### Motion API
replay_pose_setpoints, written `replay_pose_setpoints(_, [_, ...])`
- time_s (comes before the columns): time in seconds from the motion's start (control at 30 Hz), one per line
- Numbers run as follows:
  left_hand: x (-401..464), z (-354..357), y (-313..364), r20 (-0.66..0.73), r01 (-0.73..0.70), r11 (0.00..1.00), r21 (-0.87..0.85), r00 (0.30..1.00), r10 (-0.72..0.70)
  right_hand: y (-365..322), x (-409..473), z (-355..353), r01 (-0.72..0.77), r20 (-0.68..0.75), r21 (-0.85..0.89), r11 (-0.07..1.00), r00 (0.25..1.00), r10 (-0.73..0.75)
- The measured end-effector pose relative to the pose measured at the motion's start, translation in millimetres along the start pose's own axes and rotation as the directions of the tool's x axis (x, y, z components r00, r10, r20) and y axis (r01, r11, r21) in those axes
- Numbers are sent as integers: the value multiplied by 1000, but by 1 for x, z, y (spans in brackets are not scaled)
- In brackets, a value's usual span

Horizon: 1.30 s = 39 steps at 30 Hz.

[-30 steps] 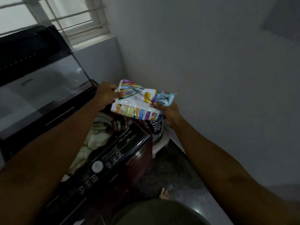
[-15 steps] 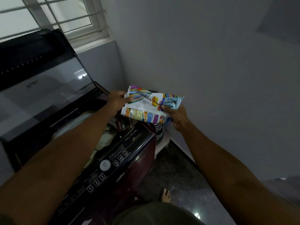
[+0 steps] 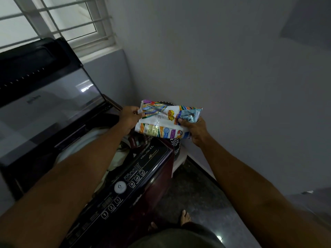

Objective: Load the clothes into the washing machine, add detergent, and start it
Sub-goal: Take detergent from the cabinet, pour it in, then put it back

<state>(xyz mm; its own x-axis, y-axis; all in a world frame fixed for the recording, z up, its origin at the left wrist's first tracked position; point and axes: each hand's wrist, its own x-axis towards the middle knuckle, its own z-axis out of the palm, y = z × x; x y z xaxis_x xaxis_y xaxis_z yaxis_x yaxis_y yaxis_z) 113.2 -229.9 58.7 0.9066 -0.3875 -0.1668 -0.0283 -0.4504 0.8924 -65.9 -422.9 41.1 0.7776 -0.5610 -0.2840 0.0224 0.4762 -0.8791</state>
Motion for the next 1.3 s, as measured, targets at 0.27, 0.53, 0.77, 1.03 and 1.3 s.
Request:
replay_pose_setpoints(0.27, [-3,-1,-8,9,18,999,-43,1000,-18,0,-7,2,19,8,-7,1000,1000,-19])
replay_pose_setpoints(0.53, [-3,0,-10,-28,30,995,90,999,-27,-5,-8,7,1,20,-1,1000,1000,-1])
replay_pose_setpoints(0.77, [-6,1,-10,-59,-2,981,195,998,13,-9,-8,9,23,24,-50,998,999,-22])
replay_pose_setpoints(1.03, [-3,4,-11,-49,14,975,220,999,-4,-9,-10,6,34,17,-57,998,999,-33])
replay_pose_setpoints(1.3, [-7,10,-11,-76,8,942,336,997,19,-15,-3,0,76,41,-90,993,997,-73])
